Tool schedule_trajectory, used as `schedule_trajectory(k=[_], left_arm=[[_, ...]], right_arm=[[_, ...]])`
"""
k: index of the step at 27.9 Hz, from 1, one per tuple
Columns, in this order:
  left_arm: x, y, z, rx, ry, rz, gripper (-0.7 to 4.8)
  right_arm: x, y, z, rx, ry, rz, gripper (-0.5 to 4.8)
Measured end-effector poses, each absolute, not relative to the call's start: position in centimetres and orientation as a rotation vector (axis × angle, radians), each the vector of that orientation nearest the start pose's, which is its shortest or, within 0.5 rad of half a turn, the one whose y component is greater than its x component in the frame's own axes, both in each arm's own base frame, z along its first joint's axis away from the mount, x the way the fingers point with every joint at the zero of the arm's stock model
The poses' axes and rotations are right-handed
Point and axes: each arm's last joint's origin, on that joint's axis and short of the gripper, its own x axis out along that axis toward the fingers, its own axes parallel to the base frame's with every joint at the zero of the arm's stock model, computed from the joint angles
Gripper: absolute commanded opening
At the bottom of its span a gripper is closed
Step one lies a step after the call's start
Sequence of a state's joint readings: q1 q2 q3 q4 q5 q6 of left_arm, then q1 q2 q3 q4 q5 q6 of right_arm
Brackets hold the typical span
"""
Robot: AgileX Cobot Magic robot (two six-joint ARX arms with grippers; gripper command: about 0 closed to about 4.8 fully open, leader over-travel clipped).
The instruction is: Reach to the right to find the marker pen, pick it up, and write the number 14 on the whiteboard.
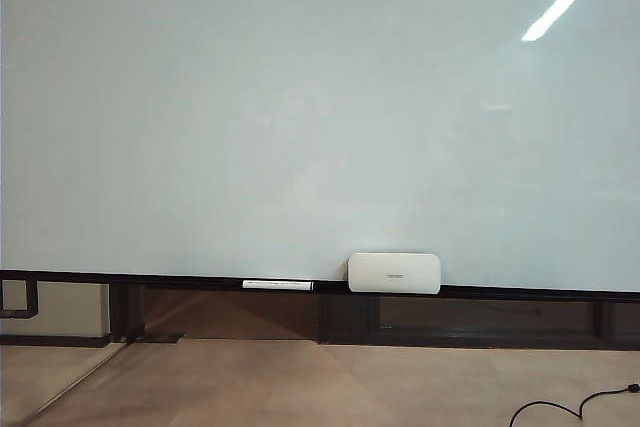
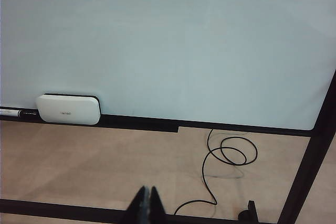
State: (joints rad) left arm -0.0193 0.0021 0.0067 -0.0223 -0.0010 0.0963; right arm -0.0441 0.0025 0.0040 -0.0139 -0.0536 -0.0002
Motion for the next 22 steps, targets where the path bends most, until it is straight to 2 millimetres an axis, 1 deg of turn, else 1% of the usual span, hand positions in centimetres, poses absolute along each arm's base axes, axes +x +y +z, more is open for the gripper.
schedule_trajectory(k=[3, 8, 9, 11, 12, 14, 17, 22], left_arm=[[9.7, -0.2, 16.6, 0.096, -0.013, -0.018, -0.06], [9.7, -0.2, 16.6, 0.095, -0.01, -0.018, -0.06], [9.7, -0.2, 16.6, 0.087, -0.009, -0.019, -0.06], [9.7, -0.3, 16.6, 0.008, -0.006, -0.043, -0.06], [9.7, -0.3, 16.5, -0.049, 0.002, -0.071, -0.06], [9.7, -0.5, 16.4, -0.105, 0.022, -0.118, -0.06], [9.7, -0.7, 16.4, -0.126, 0.029, -0.198, -0.06], [9.5, -1.2, 16.4, -0.13, 0.039, -0.382, -0.06]], right_arm=[[9.8, -0.3, 16.3, 0.0, 0.012, 0.009, -0.01], [9.8, -0.3, 16.3, 0.005, 0.012, 0.01, -0.01], [9.8, -0.3, 16.3, 0.024, 0.011, 0.009, 0.0], [9.8, -0.3, 16.3, 0.093, 0.013, 0.009, 0.0], [9.8, -0.3, 16.3, 0.128, 0.015, 0.008, 0.0], [9.8, -0.3, 16.3, 0.161, 0.015, 0.0, 0.0], [9.8, -0.4, 16.4, 0.219, 0.002, -0.019, 0.0], [9.8, -0.4, 16.8, 0.23, -0.037, -0.013, 0.0]])
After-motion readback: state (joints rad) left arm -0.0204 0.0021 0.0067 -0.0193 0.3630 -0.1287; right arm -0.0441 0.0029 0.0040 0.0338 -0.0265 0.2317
